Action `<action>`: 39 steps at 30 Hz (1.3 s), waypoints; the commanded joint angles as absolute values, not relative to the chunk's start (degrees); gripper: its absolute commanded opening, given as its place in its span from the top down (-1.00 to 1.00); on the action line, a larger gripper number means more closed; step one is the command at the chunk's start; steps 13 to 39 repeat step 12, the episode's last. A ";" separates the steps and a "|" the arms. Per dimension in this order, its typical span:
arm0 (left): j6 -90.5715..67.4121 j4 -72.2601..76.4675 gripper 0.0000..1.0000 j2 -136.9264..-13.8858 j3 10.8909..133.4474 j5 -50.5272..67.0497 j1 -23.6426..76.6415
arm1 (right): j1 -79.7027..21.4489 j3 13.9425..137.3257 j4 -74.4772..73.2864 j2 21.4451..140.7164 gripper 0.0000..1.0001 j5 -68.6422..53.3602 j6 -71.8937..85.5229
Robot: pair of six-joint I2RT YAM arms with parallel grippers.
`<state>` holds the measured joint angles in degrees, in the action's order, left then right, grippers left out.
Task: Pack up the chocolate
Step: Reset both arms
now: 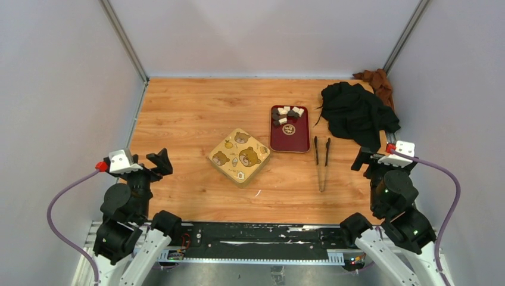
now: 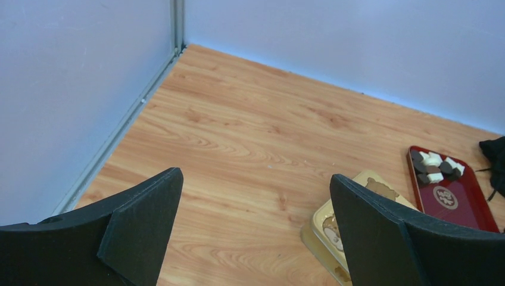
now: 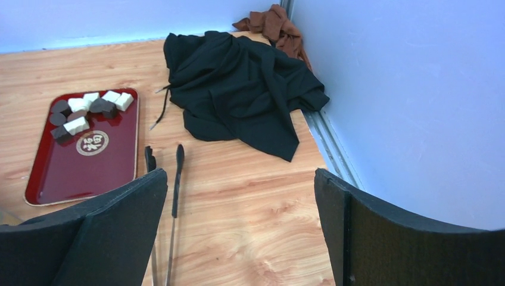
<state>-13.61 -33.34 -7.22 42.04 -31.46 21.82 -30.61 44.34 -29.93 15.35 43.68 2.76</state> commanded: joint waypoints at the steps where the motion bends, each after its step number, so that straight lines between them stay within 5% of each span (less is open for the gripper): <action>1: -13.60 -30.63 -1.00 -7.16 41.14 -33.31 21.71 | -30.14 42.86 -29.53 14.85 -0.95 46.05 0.59; 39: -13.66 -30.83 -1.00 -7.64 40.99 -34.09 22.14 | -30.07 41.59 -28.95 13.42 -0.97 46.72 0.59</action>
